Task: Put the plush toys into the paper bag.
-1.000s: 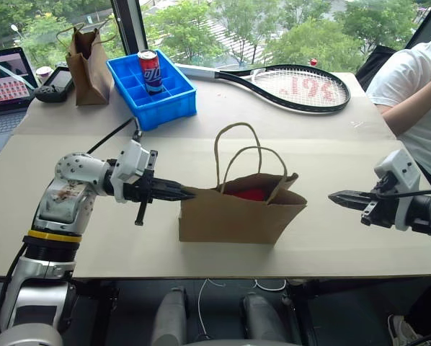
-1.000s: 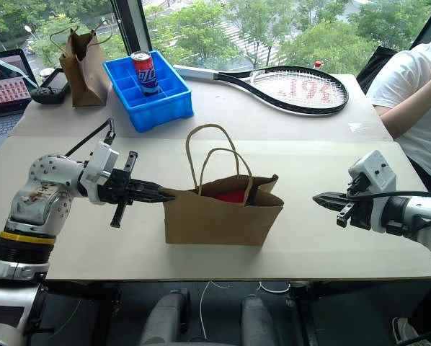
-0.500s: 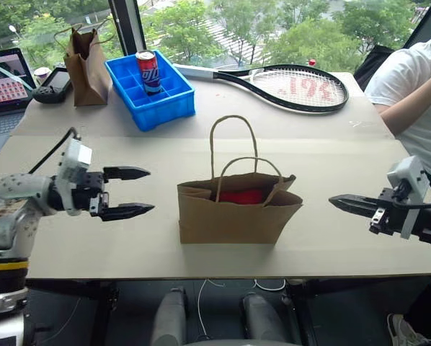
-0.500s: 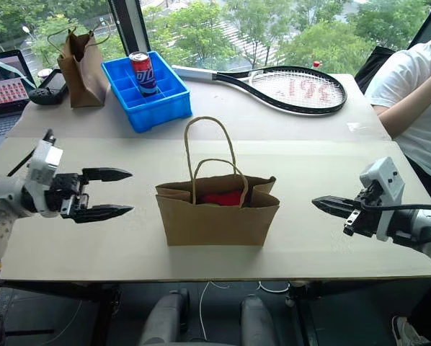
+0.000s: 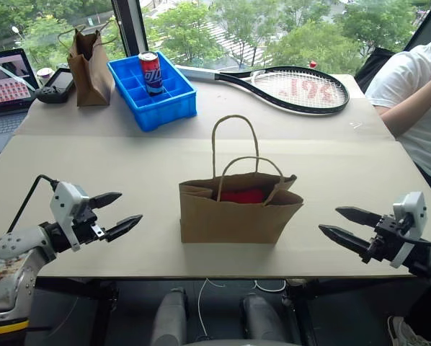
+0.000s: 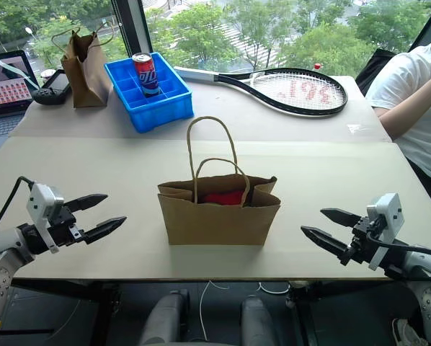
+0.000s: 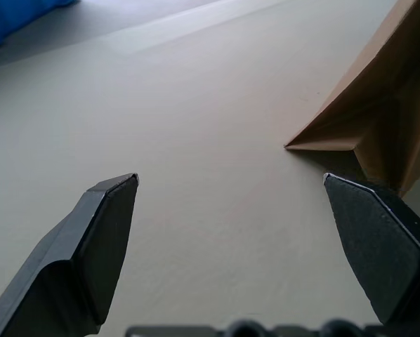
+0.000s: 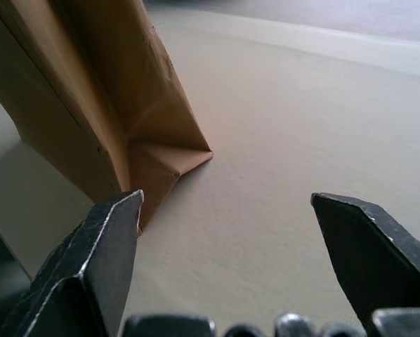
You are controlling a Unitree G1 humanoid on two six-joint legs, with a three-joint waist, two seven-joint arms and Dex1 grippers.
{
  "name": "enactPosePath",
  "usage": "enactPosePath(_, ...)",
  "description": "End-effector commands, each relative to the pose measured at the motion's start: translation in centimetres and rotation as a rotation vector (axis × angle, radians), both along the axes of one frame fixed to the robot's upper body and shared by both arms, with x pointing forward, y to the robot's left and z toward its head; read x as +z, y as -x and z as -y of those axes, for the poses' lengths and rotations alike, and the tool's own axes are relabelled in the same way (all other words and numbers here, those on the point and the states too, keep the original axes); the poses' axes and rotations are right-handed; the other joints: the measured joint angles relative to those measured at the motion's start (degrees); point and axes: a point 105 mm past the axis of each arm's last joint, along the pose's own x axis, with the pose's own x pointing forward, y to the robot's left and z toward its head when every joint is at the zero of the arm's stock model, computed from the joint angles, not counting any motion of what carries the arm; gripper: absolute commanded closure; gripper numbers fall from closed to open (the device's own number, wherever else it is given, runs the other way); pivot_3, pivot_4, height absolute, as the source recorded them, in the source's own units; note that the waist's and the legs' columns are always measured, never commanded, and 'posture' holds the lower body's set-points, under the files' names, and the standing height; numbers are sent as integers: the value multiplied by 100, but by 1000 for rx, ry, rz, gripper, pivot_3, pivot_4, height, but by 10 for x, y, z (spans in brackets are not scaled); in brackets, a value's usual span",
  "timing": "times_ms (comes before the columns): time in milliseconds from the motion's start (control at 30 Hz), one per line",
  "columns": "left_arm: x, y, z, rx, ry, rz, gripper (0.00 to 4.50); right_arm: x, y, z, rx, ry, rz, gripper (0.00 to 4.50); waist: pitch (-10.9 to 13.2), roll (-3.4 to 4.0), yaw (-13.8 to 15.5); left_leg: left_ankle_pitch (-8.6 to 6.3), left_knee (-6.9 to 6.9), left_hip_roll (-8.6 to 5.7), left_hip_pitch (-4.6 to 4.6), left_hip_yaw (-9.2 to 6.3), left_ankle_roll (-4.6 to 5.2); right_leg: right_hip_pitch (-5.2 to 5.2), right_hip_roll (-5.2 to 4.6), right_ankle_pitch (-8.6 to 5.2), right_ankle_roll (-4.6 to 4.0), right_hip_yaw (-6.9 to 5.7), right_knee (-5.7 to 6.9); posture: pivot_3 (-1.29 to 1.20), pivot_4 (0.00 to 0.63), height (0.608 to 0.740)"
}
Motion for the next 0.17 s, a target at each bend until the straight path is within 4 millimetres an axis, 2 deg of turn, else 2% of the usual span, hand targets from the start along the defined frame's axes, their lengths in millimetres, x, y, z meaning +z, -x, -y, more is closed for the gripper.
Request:
enactPosePath(33,0,0,-5,61,-29,47,0,12,-1,1,-76,20,130,14,0,0,-4,0,-2,0,-1,1,0,-3,0,0,-1,0,1,0,150,731)
enactPosePath(167,-6,-2,-11,89,-40,56,0,7,-5,-3,-106,21,157,14,-1,2,-4,-4,-6,0,7,1,-6,-5,0,3,-5,0,1,0,150,731)
